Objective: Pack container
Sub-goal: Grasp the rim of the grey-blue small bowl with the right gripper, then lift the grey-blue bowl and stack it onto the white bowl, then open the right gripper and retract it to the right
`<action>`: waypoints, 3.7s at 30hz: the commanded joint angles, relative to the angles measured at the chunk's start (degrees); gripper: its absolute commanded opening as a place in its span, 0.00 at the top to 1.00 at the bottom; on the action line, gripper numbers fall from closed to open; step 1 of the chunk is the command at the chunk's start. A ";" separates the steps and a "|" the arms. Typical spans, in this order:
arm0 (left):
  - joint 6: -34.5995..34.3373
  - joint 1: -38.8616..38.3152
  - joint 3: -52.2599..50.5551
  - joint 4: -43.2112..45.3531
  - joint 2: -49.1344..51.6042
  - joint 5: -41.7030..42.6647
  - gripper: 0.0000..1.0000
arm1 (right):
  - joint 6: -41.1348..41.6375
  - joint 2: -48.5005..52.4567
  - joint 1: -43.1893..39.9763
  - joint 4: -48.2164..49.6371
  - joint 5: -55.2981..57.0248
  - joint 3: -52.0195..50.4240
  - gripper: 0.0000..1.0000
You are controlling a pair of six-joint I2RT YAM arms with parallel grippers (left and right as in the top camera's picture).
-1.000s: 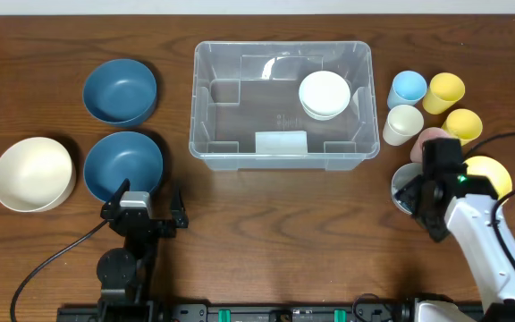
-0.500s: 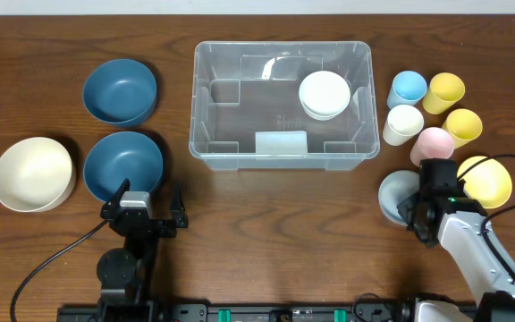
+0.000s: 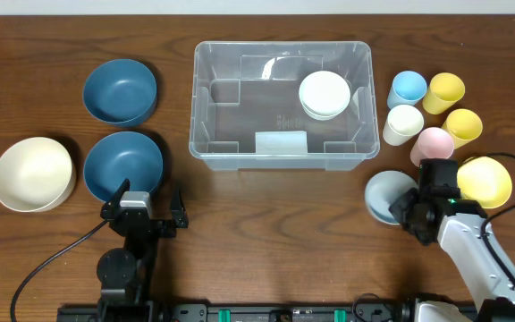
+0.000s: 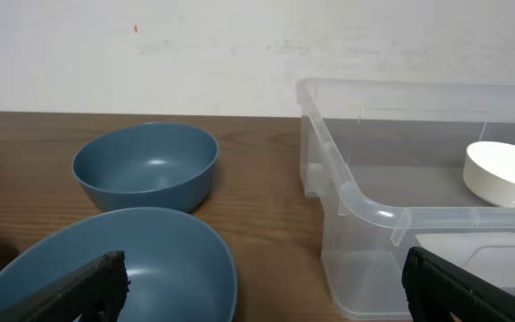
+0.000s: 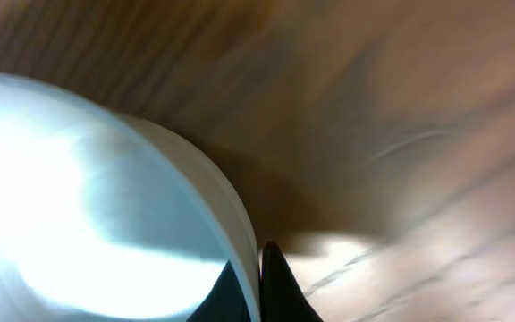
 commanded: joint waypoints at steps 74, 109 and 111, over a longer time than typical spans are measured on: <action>0.74 0.28 -0.96 -2.01 -0.35 0.83 0.02 | -22.12 35.69 25.27 9.53 25.79 50.10 0.49; 0.74 0.28 -0.96 -2.01 -0.35 0.83 0.02 | -6.60 12.68 -9.09 -57.64 17.46 76.94 0.15; 0.74 0.28 -0.96 -2.01 -0.35 0.83 0.02 | -6.64 12.68 -13.29 -57.79 16.59 75.65 0.15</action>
